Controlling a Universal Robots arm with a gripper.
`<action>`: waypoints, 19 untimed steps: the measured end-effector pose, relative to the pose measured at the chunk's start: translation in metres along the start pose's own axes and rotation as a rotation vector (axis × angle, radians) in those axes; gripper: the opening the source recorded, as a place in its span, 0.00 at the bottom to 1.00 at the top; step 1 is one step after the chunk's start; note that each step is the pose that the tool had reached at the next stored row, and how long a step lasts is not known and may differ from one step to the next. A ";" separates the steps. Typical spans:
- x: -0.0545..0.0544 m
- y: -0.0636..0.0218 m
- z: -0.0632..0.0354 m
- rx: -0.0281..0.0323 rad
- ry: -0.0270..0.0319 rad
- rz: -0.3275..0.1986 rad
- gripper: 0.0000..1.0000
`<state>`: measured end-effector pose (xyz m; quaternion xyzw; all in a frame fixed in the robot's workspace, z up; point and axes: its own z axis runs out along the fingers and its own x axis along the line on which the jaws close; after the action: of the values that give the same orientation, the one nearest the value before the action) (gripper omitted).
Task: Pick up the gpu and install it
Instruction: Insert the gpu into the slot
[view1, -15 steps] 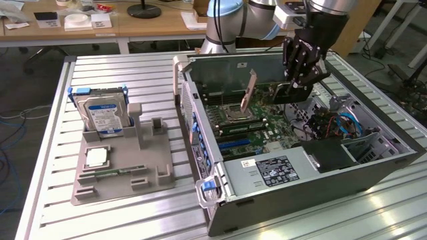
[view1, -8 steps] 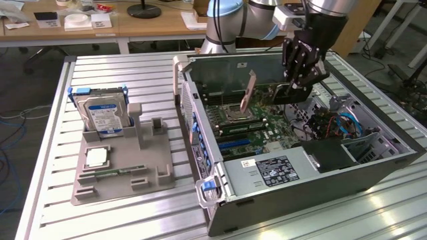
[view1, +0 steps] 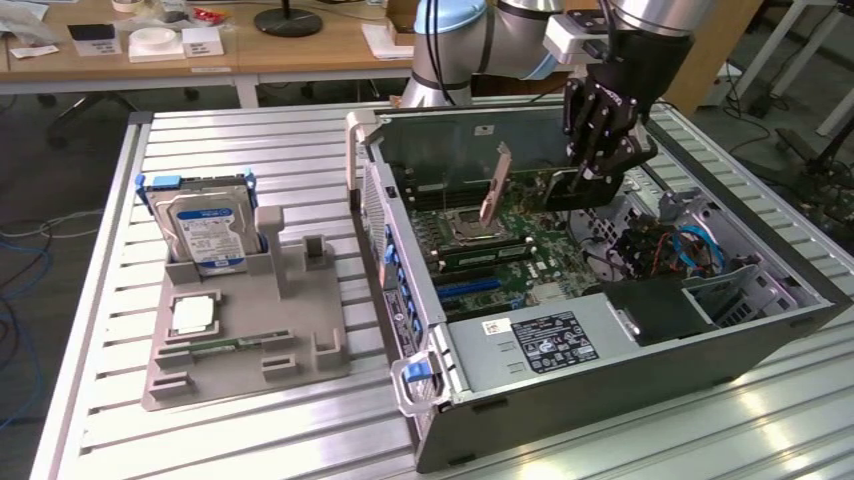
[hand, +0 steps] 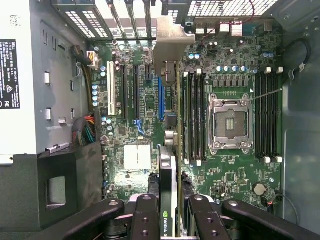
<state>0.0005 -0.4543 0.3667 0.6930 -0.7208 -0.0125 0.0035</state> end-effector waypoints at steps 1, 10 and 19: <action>0.000 0.0004 0.0002 0.0000 -0.0001 0.000 0.27; 0.000 0.0039 0.0014 0.0001 0.0000 0.000 0.27; 0.000 0.0040 0.0029 0.0002 -0.0005 0.000 0.27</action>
<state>-0.0036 -0.4543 0.3639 0.6930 -0.7208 -0.0125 0.0032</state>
